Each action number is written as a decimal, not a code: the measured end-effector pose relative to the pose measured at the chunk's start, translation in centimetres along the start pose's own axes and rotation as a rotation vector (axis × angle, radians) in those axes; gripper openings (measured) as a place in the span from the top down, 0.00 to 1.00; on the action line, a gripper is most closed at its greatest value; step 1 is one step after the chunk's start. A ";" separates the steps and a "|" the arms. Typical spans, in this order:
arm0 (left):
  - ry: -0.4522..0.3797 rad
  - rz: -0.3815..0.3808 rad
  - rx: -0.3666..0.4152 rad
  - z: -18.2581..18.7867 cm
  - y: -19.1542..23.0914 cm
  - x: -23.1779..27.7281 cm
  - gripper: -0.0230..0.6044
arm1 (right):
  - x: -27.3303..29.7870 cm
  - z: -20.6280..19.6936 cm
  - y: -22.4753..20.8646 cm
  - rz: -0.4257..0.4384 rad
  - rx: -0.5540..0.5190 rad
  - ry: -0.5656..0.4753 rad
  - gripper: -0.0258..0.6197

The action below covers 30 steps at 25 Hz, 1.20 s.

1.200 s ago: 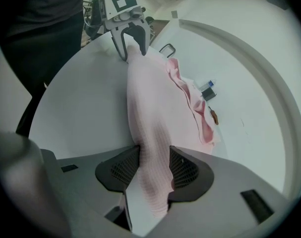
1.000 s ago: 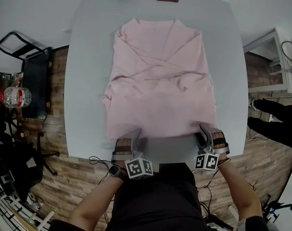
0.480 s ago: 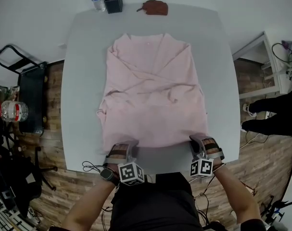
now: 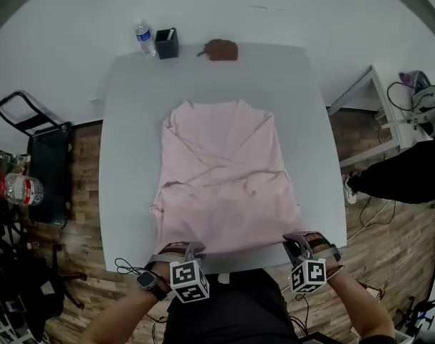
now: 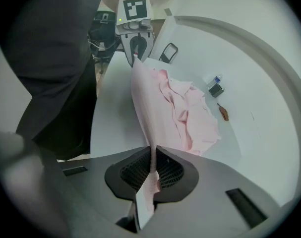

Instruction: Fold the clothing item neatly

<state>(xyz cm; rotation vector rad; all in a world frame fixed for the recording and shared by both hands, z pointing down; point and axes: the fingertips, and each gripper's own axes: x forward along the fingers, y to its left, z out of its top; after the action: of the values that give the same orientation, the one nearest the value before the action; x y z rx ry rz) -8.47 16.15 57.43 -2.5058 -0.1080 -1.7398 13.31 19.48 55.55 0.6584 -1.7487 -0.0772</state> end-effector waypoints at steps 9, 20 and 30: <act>-0.017 -0.232 0.111 2.4 -0.4 -8.5 0.89 | -7.5 2.7 -2.4 0.201 0.027 -0.002 0.91; 0.024 -0.076 -0.045 5.3 21.5 -7.8 0.89 | 0.7 4.2 -22.3 0.090 0.037 -0.022 0.91; 0.165 -0.165 -0.173 2.6 29.9 3.8 0.89 | 14.9 1.2 -24.6 0.268 0.023 0.088 0.91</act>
<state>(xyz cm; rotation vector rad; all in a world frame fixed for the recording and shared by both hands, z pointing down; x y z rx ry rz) -1.47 -13.19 59.06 -2.5189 -0.1633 -2.0983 19.73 -8.40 58.77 0.4321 -1.7396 0.1545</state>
